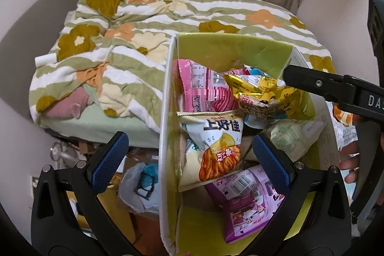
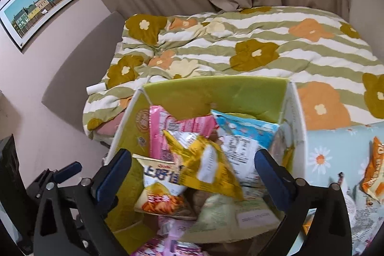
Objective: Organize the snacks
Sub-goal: 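Carry both bags over the box and open both tools to drop them inside, then grasp the white corn-roll bag with the left tool while the right tool grasps the mauve bag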
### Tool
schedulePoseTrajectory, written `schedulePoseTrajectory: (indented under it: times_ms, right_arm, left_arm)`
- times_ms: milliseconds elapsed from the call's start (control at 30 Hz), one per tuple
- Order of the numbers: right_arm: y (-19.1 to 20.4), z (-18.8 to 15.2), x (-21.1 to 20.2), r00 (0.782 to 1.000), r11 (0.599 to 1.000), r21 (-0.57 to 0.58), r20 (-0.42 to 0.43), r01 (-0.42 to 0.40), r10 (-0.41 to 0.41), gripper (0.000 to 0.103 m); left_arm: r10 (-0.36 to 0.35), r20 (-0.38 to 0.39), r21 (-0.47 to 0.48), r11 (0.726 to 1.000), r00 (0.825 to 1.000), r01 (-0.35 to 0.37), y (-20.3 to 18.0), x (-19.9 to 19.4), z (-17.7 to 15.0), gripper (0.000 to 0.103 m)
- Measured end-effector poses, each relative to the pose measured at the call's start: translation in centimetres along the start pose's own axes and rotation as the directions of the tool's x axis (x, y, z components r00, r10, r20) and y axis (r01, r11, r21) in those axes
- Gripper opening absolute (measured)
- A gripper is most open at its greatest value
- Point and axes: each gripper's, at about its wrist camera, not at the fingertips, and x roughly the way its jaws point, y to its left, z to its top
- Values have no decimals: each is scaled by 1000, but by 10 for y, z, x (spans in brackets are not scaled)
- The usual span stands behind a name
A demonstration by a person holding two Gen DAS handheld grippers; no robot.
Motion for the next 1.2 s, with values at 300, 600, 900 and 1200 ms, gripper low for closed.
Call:
schedulePoseTrajectory:
  times_ms: [300,600,900,1200]
  right_arm:
    - [-2,-8,-28,1000,1000,-16,24,9,-8,102]
    - [-32,-26,-95,995,998,-23,82,50,-48,102]
    - [-98,-63,-186,971,987,52,179,149,-156,102]
    - [-195,-118,-261,935,949,180,198,260,-294,102]
  left_arm:
    - [1,56,-11,1000,998,0,-14,-23,1,103]
    - [-19,116,25,1000,993,16,-74,-60,-6,103]
    - [-90,162,112,991,983,73,-176,-89,-14,103]
    - [-152,123,216,969,981,123,-295,-86,-32,103]
